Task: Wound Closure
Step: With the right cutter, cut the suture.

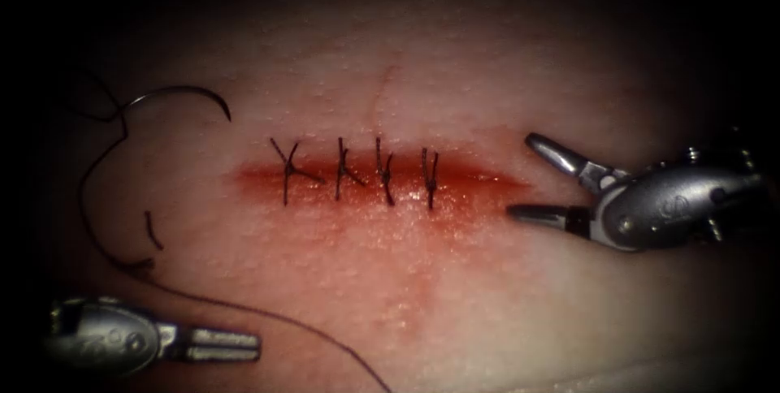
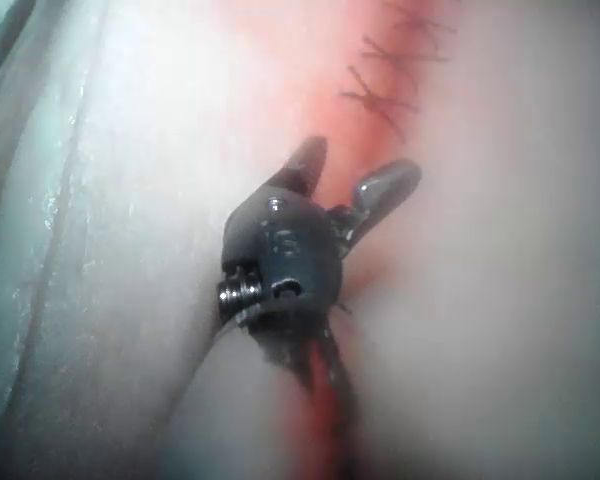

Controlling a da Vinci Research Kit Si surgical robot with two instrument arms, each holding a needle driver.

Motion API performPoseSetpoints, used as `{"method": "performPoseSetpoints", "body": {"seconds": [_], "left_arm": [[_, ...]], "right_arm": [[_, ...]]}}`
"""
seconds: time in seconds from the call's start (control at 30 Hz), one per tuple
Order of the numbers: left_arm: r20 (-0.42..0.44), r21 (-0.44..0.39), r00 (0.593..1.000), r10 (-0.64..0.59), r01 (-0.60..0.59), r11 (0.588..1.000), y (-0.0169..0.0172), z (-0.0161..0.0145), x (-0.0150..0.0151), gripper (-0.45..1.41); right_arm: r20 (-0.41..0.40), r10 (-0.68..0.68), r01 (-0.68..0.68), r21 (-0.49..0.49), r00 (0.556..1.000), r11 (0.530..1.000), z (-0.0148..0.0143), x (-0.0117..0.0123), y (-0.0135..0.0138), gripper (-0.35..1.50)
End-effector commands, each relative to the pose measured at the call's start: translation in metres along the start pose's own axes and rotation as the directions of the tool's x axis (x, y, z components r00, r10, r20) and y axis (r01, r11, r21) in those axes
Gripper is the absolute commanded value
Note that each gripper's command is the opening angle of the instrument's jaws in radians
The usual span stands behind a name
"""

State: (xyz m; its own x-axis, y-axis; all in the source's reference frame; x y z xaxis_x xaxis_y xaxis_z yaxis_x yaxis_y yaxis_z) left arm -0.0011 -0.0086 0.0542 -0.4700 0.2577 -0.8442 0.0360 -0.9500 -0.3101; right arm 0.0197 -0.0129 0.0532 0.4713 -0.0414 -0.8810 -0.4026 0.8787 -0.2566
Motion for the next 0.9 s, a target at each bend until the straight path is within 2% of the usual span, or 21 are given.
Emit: {"method": "performPoseSetpoints", "body": {"seconds": [0.03, 0.23, 0.33, 0.37, 0.43, 0.5, 0.53, 0.63, 0.7, 0.9], "left_arm": [[0.008, -0.008, 1.0, 0.002, -0.002, 1.0, 0.0001, 0.0007, -0.0007, -0.45], [0.092, -0.06, 0.995, -0.035, 0.041, 0.997, 0.0004, 0.0004, -0.0048, -0.45], [0.128, -0.064, 0.989, -0.069, 0.078, 0.995, 0.0003, 0.0006, -0.0071, -0.15], [0.139, -0.061, 0.985, -0.103, 0.113, 0.992, 0.0001, 0.0008, -0.0089, -0.01], [0.147, -0.06, 0.982, -0.122, 0.132, 0.989, 0.0, 0.0008, -0.0104, 0.09], [0.157, -0.061, 0.977, -0.142, 0.153, 0.986, 0.0, 0.0007, -0.0114, 0.09], [0.182, -0.066, 0.969, -0.165, 0.179, 0.982, 0.0001, 0.0003, -0.0124, 0.2], [0.217, -0.078, 0.961, -0.17, 0.191, 0.979, 0.0006, -0.0005, -0.0134, 0.29], [0.25, -0.089, 0.952, -0.176, 0.203, 0.975, 0.0012, -0.0018, -0.0141, 0.46], [0.28, -0.083, 0.945, -0.169, 0.2, 0.976, 0.0025, -0.0047, -0.0133, 0.44]], "right_arm": [[-0.002, 0.001, -0.001, -0.001, 1.0, 1.0, 0.0009, -0.0001, -0.0004, 1.45], [0.003, 0.017, -0.017, -0.001, 1.0, 1.0, 0.0011, 0.0002, -0.0001, 1.41], [0.003, 0.023, -0.023, -0.001, 1.0, 1.0, 0.0009, 0.0003, -0.0002, 1.4], [0.003, 0.023, -0.023, -0.001, 1.0, 1.0, 0.0009, 0.0004, -0.0003, 1.38], [0.003, 0.029, -0.029, -0.001, 1.0, 1.0, 0.0008, 0.0005, -0.0003, 1.36], [0.003, 0.029, -0.029, 0.0, 1.0, 1.0, 0.0007, 0.0006, -0.0003, 1.36], [0.003, 0.03, -0.03, 0.0, 1.0, 1.0, 0.0007, 0.0007, -0.0003, 1.35], [0.003, 0.03, -0.03, 0.0, 1.0, 1.0, 0.0006, 0.0008, -0.0003, 1.35], [0.006, 0.03, -0.03, -0.001, 1.0, 1.0, 0.0005, 0.0008, -0.0003, 1.33], [0.006, 0.03, -0.03, -0.001, 1.0, 1.0, 0.0005, 0.0008, -0.0003, 1.33]]}}
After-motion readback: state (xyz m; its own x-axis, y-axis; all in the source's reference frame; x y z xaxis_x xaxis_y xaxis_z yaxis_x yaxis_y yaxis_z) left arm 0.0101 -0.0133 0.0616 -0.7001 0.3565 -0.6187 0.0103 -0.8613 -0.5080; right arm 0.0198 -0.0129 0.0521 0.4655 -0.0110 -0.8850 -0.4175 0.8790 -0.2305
